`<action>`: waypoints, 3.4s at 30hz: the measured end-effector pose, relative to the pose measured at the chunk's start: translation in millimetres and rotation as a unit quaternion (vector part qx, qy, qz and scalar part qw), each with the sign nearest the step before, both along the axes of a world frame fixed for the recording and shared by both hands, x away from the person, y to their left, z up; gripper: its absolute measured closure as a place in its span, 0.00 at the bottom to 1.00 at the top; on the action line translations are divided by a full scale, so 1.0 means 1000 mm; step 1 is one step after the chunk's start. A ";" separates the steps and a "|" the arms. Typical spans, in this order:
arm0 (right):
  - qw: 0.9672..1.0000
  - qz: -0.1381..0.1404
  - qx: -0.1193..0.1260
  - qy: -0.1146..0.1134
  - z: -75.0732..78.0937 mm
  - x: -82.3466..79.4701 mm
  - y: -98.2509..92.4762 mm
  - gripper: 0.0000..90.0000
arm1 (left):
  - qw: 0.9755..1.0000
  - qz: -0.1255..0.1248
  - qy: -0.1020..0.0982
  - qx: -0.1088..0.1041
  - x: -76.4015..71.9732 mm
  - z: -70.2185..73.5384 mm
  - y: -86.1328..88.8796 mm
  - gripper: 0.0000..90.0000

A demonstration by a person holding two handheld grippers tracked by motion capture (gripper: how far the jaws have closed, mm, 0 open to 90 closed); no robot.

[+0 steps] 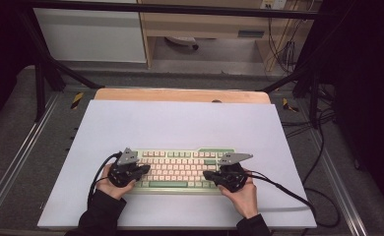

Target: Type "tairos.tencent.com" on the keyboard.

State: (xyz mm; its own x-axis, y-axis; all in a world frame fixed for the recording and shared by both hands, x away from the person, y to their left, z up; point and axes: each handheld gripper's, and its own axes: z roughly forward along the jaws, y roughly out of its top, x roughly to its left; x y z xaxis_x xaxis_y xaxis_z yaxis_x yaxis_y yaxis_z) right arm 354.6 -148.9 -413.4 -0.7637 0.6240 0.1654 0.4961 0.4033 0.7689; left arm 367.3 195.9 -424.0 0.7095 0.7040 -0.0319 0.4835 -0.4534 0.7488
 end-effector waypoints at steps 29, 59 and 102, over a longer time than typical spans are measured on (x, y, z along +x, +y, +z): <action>1.000 0.005 0.006 -0.001 -0.001 -0.002 0.002 1.00 | 1.000 -0.011 -0.010 -0.016 -0.007 0.003 0.003 1.00; 1.000 0.018 0.003 0.003 -0.005 0.004 0.023 1.00 | 1.000 -0.014 -0.006 -0.020 -0.012 0.004 0.009 1.00; 0.999 0.032 -0.027 0.009 -0.019 0.013 0.045 1.00 | 1.000 -0.016 -0.001 -0.018 -0.011 0.000 0.008 1.00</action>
